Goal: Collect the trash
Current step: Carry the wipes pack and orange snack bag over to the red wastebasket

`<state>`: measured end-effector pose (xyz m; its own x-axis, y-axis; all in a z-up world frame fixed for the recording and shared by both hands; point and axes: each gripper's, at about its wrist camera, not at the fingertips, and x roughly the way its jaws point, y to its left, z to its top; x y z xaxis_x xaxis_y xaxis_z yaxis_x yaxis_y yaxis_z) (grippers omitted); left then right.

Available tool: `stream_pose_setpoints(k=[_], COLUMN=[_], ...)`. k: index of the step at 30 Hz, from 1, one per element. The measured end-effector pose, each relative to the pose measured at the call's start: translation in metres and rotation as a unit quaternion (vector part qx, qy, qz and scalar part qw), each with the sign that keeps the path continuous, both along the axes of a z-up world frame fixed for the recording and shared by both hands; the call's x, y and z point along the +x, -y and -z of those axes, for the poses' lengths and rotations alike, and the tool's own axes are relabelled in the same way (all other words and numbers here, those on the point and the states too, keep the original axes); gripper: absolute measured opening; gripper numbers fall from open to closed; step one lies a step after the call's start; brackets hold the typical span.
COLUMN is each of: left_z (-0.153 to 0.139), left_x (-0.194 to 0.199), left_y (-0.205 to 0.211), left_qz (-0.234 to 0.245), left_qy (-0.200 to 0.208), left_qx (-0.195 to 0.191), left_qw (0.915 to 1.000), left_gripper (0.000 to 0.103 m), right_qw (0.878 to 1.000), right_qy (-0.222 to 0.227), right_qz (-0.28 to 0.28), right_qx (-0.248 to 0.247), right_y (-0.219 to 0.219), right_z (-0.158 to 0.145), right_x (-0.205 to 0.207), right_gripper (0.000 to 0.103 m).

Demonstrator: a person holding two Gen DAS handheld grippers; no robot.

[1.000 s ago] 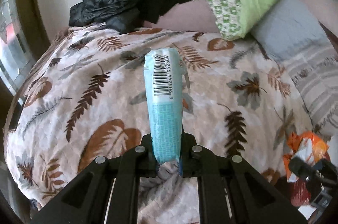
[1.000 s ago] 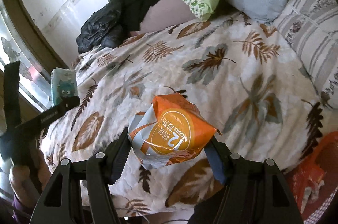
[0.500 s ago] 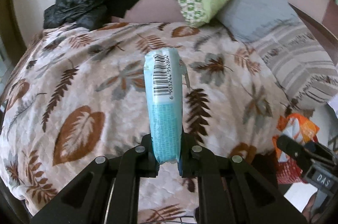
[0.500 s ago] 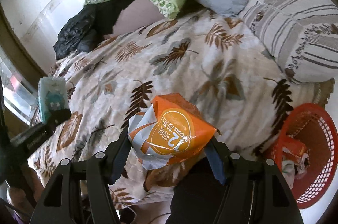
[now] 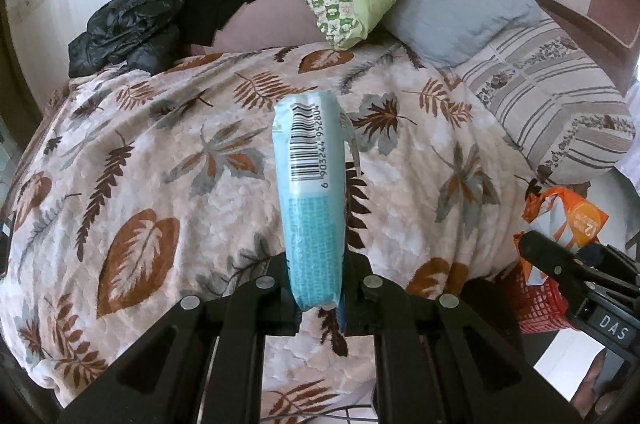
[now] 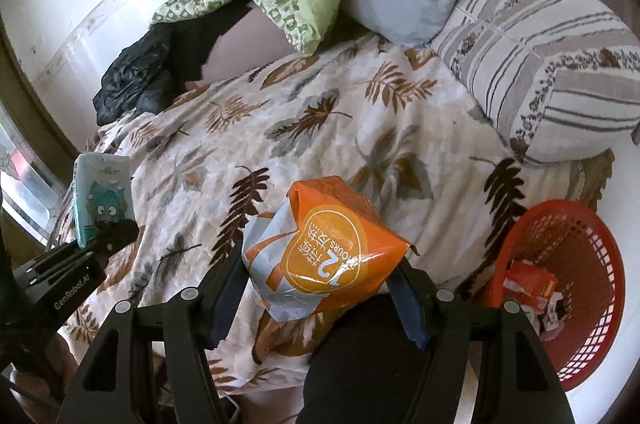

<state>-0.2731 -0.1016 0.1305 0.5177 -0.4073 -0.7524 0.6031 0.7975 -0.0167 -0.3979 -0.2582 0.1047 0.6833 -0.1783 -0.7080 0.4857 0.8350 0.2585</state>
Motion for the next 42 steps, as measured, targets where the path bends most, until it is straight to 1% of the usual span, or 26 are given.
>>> stream_pose_setpoints(k=[5,9,15,22,28,33,37,42], left_z=[0.0,0.002,0.003,0.004,0.002,-0.002,-0.01,-0.018], left_x=[0.0,0.001,0.001,0.0,-0.006,-0.007,-0.007,-0.014], left_y=[0.001,0.002,0.001,0.002,0.006,0.013,0.025,0.031], left_qz=[0.003,0.007,0.006,0.009,0.014,0.027,0.046,0.06], left_qy=[-0.007,-0.013,-0.012,-0.011,-0.003,-0.001,0.012,0.029], left_qx=[0.001,0.003,0.002,0.002,0.004,0.004,0.005,0.004], left_qw=[1.0,0.9999,0.9999,0.9999,0.9999,0.9996,0.9988,0.9978], left_gripper=[0.011,0.011,0.011,0.011,0.011,0.011,0.011,0.011], right_qw=[1.0,0.999,0.999,0.999,0.999,1.0,0.999,0.999], right_qy=[0.005,0.005,0.002,0.001,0.001,0.001,0.004,0.007], right_qz=[-0.011,-0.021,-0.016,-0.006,0.002,0.008,0.025,0.038], right_qx=[-0.021,-0.024,-0.037,-0.041,-0.034,-0.03,-0.031,-0.029], right_y=[-0.008,-0.012,-0.012,-0.006,0.0,0.004,0.01,0.018], right_z=[-0.008,-0.012,-0.015,-0.017,-0.016,-0.014,-0.017,-0.018], right_x=[0.0,0.0,-0.003,-0.009,-0.014,-0.017,-0.021,-0.029], right_gripper=[0.071,0.071,0.071,0.071,0.071,0.071,0.071,0.071])
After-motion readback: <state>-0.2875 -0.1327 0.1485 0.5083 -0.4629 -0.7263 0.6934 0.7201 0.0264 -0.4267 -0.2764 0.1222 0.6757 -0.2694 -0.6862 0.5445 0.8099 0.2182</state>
